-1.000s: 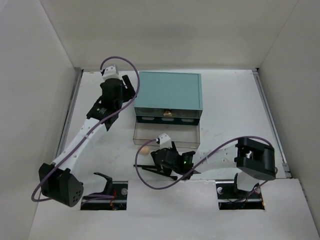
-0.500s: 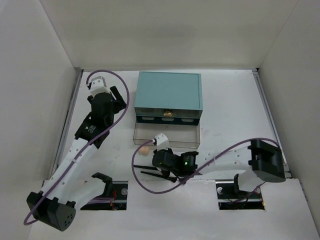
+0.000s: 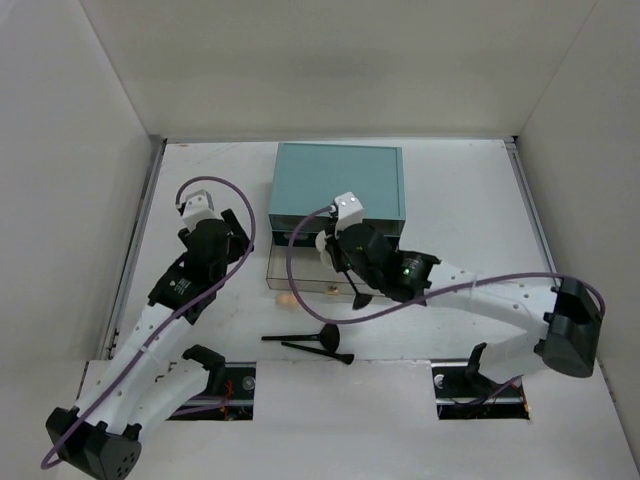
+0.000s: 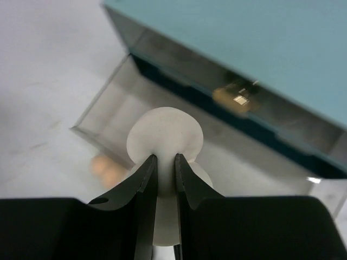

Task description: Organize the makeup

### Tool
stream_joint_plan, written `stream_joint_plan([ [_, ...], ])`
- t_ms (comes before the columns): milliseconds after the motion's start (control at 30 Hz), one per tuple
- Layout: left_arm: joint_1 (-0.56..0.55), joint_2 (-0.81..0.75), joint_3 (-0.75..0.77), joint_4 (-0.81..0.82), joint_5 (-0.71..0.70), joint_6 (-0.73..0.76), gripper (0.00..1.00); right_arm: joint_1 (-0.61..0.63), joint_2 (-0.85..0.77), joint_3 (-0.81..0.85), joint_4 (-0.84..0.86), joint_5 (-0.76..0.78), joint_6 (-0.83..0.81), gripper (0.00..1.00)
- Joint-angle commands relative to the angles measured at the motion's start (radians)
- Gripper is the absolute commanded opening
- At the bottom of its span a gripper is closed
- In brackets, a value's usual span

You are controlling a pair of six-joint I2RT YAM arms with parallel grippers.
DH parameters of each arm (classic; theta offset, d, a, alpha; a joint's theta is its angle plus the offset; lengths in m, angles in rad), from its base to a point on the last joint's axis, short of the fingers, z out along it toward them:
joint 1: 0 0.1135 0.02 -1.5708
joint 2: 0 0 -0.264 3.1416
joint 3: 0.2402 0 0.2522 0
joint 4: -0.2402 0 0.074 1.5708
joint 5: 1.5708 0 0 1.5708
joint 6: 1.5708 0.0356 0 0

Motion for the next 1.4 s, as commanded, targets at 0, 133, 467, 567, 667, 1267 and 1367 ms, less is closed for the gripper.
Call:
stream_joint_plan([
  [0,-0.012,-0.025,-0.027,-0.050,-0.014,-0.035,0.62,-0.071,0.067,0.028,0.170,-0.115,-0.339,0.07],
  [133,-0.021,-0.047,-0.049,-0.083,-0.008,-0.064,0.62,-0.172,0.169,0.056,0.215,-0.325,-0.488,0.16],
  [467,-0.088,-0.140,-0.087,-0.243,0.013,-0.136,0.66,-0.232,0.260,0.097,0.126,-0.497,-0.448,0.76],
  [567,-0.125,-0.134,-0.103,-0.266,0.038,-0.150,0.68,-0.232,0.222,0.083,0.112,-0.485,-0.422,0.84],
  [667,-0.185,-0.128,-0.124,-0.277,0.059,-0.174,0.68,-0.232,0.141,0.039,0.118,-0.458,-0.370,0.86],
  [1267,-0.630,0.375,-0.103,-0.101,-0.117,-0.219,0.79,-0.261,-0.359,-0.285,0.083,-0.258,0.022,0.98],
  [1367,-0.624,0.443,-0.098,-0.076,-0.128,-0.225,0.79,-0.261,-0.382,-0.296,0.066,-0.237,0.031,0.98],
])
